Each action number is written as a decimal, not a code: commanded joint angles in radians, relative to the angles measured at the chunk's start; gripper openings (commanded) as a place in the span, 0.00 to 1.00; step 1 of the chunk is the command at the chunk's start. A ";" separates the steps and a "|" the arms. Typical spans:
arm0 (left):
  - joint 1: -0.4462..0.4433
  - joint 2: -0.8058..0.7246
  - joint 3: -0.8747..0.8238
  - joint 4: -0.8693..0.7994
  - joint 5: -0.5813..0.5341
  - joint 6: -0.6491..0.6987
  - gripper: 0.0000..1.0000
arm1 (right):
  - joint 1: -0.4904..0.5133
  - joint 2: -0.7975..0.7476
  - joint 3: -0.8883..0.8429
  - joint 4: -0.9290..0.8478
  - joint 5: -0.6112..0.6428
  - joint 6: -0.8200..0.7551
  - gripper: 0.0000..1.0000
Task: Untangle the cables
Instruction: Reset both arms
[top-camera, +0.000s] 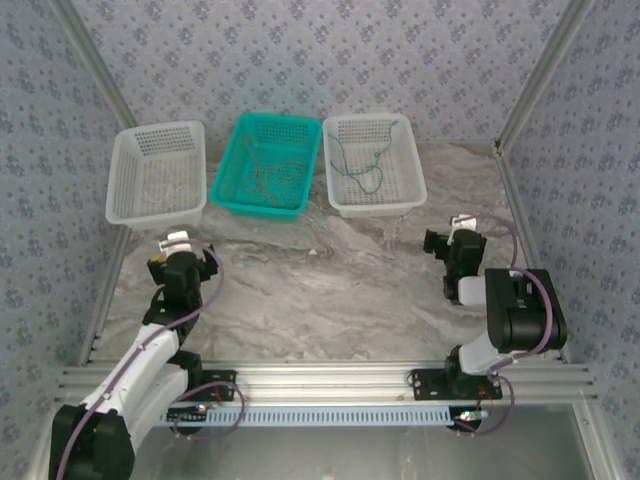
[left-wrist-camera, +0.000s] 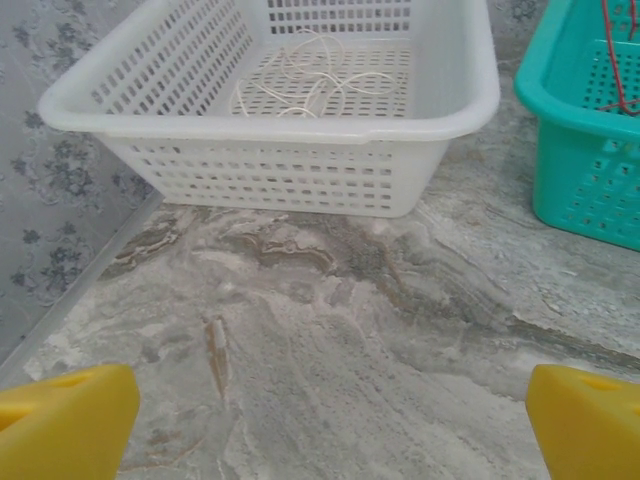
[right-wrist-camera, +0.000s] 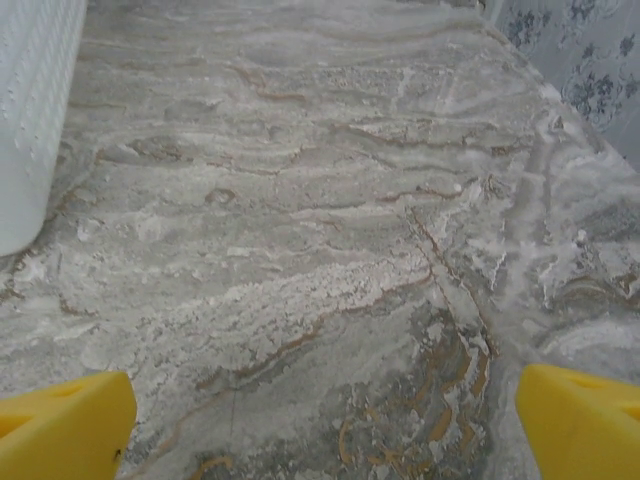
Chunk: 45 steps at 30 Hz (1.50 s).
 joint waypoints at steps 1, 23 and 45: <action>0.013 0.029 0.019 0.034 0.098 0.035 0.99 | 0.015 -0.007 0.024 0.023 -0.013 -0.029 1.00; 0.212 0.801 0.082 0.857 0.456 0.159 0.99 | -0.011 -0.007 0.045 -0.020 -0.151 -0.050 1.00; 0.218 0.775 0.131 0.706 0.424 0.136 0.99 | -0.013 -0.005 0.051 -0.027 -0.157 -0.052 1.00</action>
